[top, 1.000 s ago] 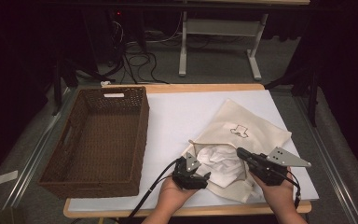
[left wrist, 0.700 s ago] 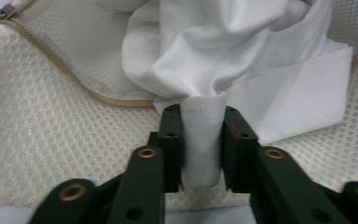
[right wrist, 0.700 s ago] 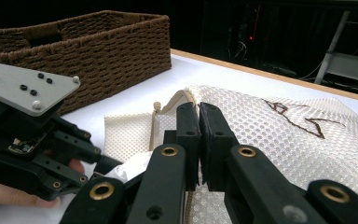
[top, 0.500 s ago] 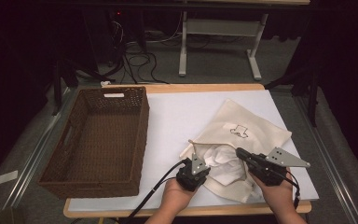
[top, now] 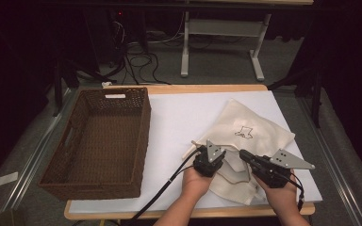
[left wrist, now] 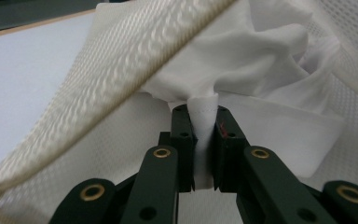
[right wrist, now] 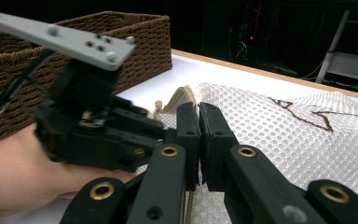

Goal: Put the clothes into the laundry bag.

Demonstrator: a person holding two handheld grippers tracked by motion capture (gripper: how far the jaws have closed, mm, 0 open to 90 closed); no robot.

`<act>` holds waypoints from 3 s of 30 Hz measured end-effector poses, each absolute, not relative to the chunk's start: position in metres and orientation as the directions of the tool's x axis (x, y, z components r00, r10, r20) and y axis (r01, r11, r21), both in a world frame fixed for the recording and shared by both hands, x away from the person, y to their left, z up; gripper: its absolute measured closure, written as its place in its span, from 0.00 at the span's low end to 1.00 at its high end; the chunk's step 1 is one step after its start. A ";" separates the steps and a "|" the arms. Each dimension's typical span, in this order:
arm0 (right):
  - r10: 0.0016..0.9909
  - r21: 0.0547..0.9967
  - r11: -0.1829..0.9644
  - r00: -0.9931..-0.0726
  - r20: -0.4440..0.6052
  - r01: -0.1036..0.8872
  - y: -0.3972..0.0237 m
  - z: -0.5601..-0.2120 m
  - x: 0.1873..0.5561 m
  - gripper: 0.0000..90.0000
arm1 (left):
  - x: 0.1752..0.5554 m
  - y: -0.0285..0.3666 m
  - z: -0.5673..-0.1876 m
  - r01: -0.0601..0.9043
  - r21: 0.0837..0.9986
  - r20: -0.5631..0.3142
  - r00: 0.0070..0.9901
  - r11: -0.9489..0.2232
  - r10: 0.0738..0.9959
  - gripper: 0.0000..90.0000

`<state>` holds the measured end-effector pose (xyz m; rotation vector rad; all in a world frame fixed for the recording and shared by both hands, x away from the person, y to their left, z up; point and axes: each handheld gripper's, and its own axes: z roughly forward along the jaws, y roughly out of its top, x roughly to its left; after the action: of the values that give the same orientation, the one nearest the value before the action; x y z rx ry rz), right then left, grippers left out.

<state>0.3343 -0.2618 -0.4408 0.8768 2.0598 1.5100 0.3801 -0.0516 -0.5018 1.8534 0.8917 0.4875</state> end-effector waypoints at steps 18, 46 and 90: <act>0.710 0.949 0.209 -0.704 0.018 0.235 -0.262 -0.442 0.333 0.98 | 0.378 -0.054 -0.505 0.327 0.915 -0.048 0.670 -0.237 0.741 0.88; 0.699 0.946 0.223 -0.715 0.013 0.236 -0.262 -0.444 0.333 0.98 | 0.378 -0.045 -0.507 0.354 0.906 -0.059 0.647 -0.231 0.761 0.56; 0.659 0.730 0.500 -0.751 0.029 0.467 -0.233 -0.509 0.329 0.98 | 0.351 0.037 -0.496 0.340 0.917 -0.025 0.569 -0.207 0.822 0.62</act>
<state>0.3291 -0.2332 -0.5086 0.9560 2.4916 1.0970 0.3509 0.0365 -0.4956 1.7895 0.9562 0.5958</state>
